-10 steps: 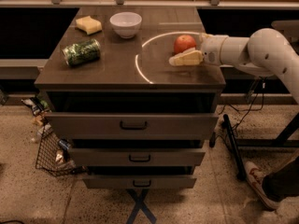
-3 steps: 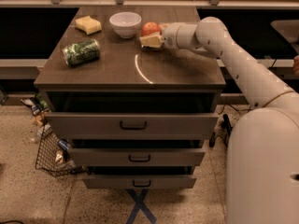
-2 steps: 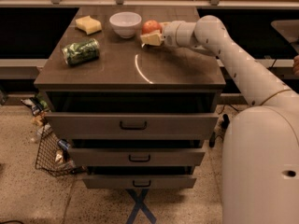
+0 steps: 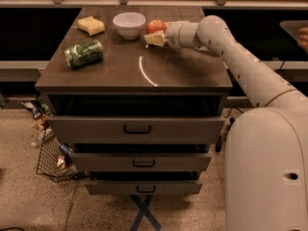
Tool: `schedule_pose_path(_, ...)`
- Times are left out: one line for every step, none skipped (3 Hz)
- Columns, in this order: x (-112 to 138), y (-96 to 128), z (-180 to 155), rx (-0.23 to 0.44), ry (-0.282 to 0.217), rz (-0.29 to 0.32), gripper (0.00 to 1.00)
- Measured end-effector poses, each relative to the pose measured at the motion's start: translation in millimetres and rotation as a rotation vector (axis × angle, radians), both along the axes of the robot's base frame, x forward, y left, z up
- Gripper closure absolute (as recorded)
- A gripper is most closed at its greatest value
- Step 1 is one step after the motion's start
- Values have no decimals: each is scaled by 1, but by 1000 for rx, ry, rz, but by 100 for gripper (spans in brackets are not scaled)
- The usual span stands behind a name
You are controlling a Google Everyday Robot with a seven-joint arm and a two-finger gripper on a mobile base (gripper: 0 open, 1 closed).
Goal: Move apple near white bowl
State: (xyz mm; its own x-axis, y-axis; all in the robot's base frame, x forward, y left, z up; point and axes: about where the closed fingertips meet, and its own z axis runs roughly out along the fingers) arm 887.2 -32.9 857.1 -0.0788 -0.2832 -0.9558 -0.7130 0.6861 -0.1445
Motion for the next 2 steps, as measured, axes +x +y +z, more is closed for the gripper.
schedule_pose_path(-2, 6, -2, 6, 3, 22, 0)
schedule_pose_path(-10, 2, 0, 18, 11, 17, 0)
